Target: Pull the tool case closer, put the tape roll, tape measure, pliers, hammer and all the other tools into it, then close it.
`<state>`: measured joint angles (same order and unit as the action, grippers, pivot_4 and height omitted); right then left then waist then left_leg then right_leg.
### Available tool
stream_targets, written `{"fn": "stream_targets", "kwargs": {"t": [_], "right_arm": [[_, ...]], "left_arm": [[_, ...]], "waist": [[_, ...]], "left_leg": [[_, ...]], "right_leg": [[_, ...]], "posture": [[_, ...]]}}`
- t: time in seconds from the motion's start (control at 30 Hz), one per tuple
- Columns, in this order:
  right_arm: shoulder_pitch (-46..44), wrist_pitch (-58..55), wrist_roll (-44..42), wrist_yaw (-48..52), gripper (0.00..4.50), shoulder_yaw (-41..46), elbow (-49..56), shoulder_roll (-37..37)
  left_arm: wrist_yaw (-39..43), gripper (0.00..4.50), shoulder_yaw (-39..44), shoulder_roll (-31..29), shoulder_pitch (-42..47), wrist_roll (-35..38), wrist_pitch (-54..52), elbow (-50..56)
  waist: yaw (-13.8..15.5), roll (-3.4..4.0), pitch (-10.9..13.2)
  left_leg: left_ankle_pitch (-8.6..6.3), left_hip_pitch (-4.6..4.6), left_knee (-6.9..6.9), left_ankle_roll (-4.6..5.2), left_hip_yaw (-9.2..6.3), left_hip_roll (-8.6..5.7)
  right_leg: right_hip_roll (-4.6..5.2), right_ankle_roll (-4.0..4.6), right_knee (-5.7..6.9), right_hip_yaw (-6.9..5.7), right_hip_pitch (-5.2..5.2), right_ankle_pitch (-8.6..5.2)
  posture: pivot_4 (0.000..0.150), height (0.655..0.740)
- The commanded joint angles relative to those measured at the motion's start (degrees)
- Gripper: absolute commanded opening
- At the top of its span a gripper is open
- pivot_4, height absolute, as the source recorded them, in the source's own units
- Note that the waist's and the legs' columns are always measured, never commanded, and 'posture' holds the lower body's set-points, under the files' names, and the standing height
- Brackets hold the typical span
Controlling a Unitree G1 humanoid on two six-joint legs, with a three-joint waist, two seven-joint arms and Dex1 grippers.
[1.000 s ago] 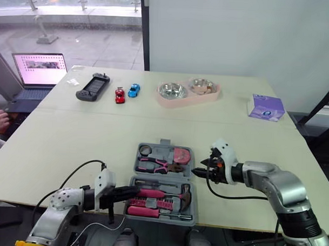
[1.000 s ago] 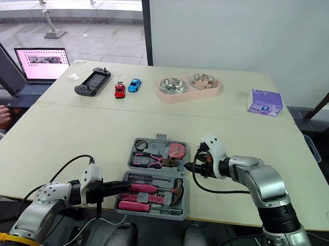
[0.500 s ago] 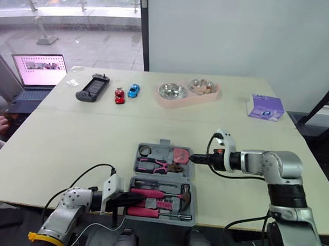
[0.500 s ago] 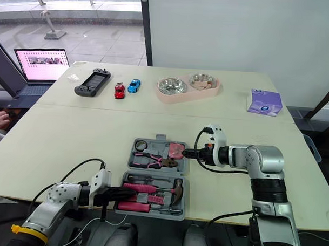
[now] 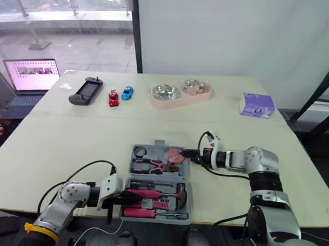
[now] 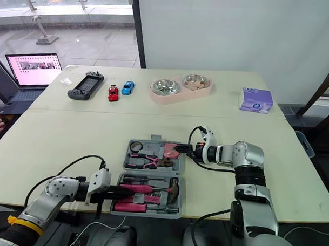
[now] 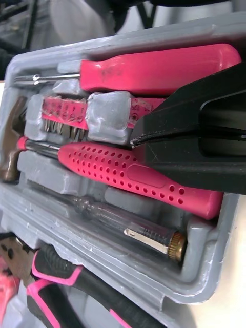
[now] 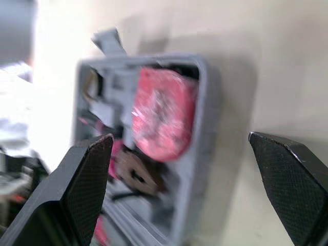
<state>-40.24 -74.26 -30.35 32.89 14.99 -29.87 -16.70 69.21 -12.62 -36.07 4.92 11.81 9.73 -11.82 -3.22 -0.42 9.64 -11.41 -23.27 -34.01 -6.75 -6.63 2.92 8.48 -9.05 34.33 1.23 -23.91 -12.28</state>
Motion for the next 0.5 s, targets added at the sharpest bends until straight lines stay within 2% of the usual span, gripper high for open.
{"fn": "stream_targets", "kwargs": {"t": [0.03,0.3,0.5], "right_arm": [[-1.8,0.7,-2.0,1.1,4.47,1.7,-4.1,1.8],[-4.0,5.5,-2.8,5.4,4.47,2.1,-9.2,2.1],[-2.2,7.3,-3.5,13.9,4.47,-1.8,-4.8,0.3]], "left_arm": [[-0.6,0.0,-1.4,-1.7,-0.7,-4.7,-0.2,-5.0],[-0.2,0.0,-2.4,-2.5,0.6,-5.3,1.5,-6.7],[0.1,0.0,-2.3,-3.4,0.7,-5.0,1.9,-6.9]], "waist": [[-0.1,0.05,0.0],[-0.8,0.24,-0.1],[-0.7,0.3,-0.1]], "left_leg": [[0.0,0.0,0.0,0.0,0.0,0.0],[0.01,0.0,0.0,0.02,-0.01,0.0],[0.03,-0.02,0.01,0.04,-0.01,0.0]], "right_leg": [[0.0,0.0,0.0,0.0,0.0,0.0],[0.0,-0.01,0.01,0.0,0.0,0.0],[0.0,-0.01,0.04,0.01,-0.04,-0.01]], "posture": [[0.15,0.74],[0.15,0.74],[0.15,0.74]]}}
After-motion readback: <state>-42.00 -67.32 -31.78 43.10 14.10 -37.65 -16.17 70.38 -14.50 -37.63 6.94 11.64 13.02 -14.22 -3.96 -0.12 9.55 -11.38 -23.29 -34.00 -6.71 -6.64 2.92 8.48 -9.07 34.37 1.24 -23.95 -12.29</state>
